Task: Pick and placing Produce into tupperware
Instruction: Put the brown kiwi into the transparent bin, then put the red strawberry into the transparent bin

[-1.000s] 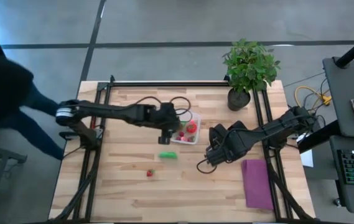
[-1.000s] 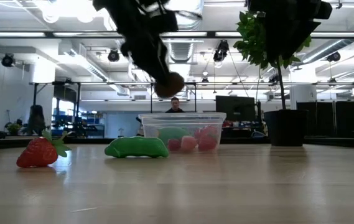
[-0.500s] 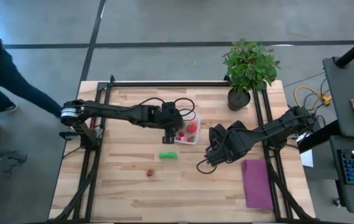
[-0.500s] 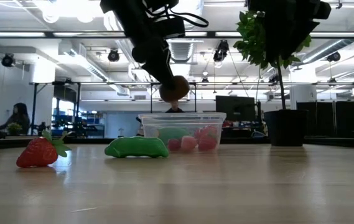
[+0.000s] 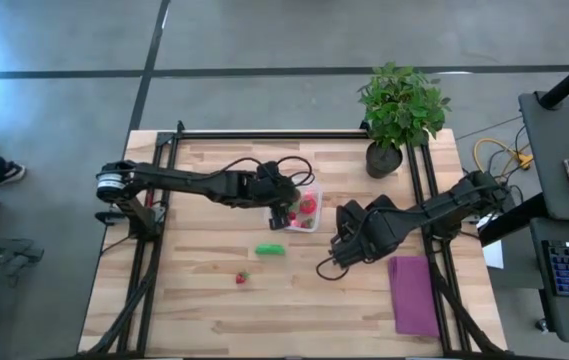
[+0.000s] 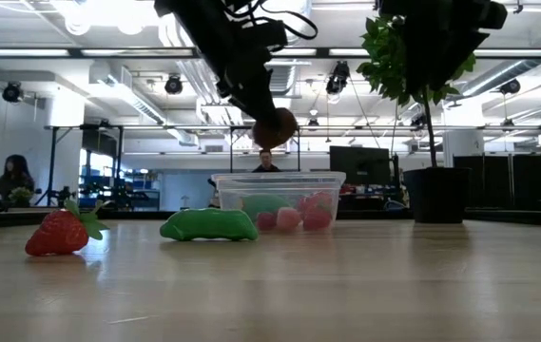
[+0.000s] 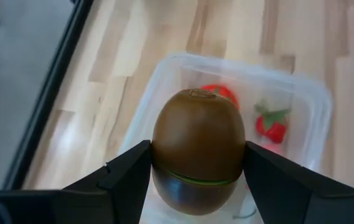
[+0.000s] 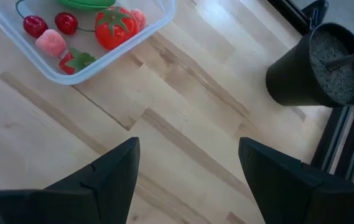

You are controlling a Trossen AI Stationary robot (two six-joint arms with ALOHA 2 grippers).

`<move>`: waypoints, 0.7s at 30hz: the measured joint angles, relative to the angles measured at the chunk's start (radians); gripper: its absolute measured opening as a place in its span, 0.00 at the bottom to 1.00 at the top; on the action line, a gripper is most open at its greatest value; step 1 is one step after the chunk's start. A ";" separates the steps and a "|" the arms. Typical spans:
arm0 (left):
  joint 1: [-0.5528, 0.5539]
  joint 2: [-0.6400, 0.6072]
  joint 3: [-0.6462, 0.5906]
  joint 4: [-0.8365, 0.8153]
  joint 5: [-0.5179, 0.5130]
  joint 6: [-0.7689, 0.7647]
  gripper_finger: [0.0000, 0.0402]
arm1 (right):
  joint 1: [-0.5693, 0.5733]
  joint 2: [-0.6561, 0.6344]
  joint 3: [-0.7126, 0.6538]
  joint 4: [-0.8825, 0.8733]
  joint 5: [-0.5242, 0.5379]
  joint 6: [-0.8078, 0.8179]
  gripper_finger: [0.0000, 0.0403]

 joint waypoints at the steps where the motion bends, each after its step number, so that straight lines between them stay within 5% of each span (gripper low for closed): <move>1: 0.000 0.000 0.000 0.005 0.011 -0.014 0.57 | 0.003 0.000 0.000 0.001 0.000 0.000 0.66; 7: -0.001 0.008 -0.005 0.010 0.037 -0.033 0.59 | 0.006 0.000 0.000 0.002 -0.001 -0.005 0.66; 15: -0.003 0.009 -0.017 0.002 0.042 -0.071 0.74 | 0.008 0.000 0.000 0.002 -0.001 -0.022 0.66; 21: -0.050 -0.039 -0.015 -0.148 0.192 -0.008 0.78 | 0.011 0.000 0.000 0.003 -0.001 -0.028 0.66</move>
